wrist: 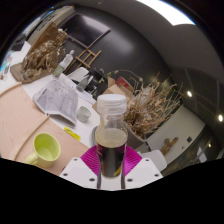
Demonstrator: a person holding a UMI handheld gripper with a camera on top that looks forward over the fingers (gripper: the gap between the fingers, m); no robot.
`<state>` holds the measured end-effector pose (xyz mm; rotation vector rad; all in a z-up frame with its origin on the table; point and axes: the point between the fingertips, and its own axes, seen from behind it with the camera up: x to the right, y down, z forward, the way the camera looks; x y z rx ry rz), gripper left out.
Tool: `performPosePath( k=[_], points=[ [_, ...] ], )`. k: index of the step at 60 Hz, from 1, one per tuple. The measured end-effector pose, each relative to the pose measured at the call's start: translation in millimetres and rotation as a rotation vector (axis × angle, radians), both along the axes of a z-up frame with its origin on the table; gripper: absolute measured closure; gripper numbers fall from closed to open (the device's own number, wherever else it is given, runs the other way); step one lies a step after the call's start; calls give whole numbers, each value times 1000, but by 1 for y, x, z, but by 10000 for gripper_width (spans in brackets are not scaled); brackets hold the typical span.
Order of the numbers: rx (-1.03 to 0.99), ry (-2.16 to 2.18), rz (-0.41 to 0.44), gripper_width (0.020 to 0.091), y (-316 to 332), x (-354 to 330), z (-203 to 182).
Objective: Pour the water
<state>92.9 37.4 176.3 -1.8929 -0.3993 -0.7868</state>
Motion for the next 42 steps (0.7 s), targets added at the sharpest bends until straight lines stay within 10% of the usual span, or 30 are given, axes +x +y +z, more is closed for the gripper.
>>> performPosePath(
  k=[42],
  points=[
    [31,738,-104,824,-7,-15,-127]
  ],
)
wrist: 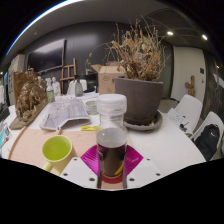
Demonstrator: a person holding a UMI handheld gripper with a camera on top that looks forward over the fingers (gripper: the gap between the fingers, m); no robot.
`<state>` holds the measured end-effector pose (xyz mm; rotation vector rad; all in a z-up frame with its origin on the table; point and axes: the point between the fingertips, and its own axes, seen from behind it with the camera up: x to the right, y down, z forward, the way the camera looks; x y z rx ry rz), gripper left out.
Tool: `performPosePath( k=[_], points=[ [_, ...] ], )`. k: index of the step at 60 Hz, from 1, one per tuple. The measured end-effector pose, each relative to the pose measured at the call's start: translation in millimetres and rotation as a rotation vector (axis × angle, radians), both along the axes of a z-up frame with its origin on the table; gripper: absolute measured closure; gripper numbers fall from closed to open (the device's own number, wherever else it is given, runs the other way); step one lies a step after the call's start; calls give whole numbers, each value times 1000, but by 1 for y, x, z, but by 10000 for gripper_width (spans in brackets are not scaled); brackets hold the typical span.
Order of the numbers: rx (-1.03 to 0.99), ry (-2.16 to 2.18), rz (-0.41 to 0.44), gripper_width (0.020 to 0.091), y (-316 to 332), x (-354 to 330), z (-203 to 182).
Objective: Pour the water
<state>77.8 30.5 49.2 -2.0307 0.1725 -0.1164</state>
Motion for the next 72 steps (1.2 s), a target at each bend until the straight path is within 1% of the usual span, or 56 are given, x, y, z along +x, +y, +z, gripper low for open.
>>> performPosePath(
  k=[2,11,12,13,17,18,19,21,26,37,42,48,50,54,60,72],
  points=[
    [5,0,-2,803,-1,-1,0],
    [-13,5,2,664,-8,-1,0],
    [-17,12,3,626,-9,-2,1],
    [-23,18,4,572,-11,-2,1],
    [-44,22,2,289,-23,-1,10],
    [-47,18,-1,235,-27,1,13],
    [-49,13,-5,240,-31,1,17],
    [-58,5,-10,272,-40,1,25],
    [-71,1,-19,244,-70,-5,50],
    [-157,25,-62,250,-165,-43,102],
    [-184,30,-63,246,-206,-72,118],
    [-175,0,-43,243,-237,-100,142],
    [-174,-17,-33,243,-245,-110,146],
    [-173,-42,-46,244,-258,-120,154],
    [-161,-59,-31,244,-269,-137,163],
    [-168,-82,-15,244,-278,-149,163]
  ],
)
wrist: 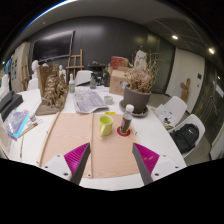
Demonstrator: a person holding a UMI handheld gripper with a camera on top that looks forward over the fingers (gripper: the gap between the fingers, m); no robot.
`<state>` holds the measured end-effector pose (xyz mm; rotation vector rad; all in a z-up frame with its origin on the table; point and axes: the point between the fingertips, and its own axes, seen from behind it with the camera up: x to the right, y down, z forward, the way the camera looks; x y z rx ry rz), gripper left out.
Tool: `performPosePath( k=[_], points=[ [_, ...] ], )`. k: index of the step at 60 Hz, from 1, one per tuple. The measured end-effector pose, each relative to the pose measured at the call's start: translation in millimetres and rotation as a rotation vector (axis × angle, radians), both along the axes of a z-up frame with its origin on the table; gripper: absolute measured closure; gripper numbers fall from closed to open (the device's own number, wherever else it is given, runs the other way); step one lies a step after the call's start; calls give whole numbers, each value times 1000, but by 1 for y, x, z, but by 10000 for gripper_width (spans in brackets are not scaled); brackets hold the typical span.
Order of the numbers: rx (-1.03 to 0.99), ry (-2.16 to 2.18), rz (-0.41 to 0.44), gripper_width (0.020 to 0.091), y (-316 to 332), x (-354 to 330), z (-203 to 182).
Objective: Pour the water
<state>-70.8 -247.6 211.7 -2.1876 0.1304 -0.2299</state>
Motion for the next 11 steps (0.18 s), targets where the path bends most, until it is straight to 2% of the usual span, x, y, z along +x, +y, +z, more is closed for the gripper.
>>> performPosePath(
  k=[11],
  points=[
    [-9,-12,0,242,-1,-5,-3]
  ],
)
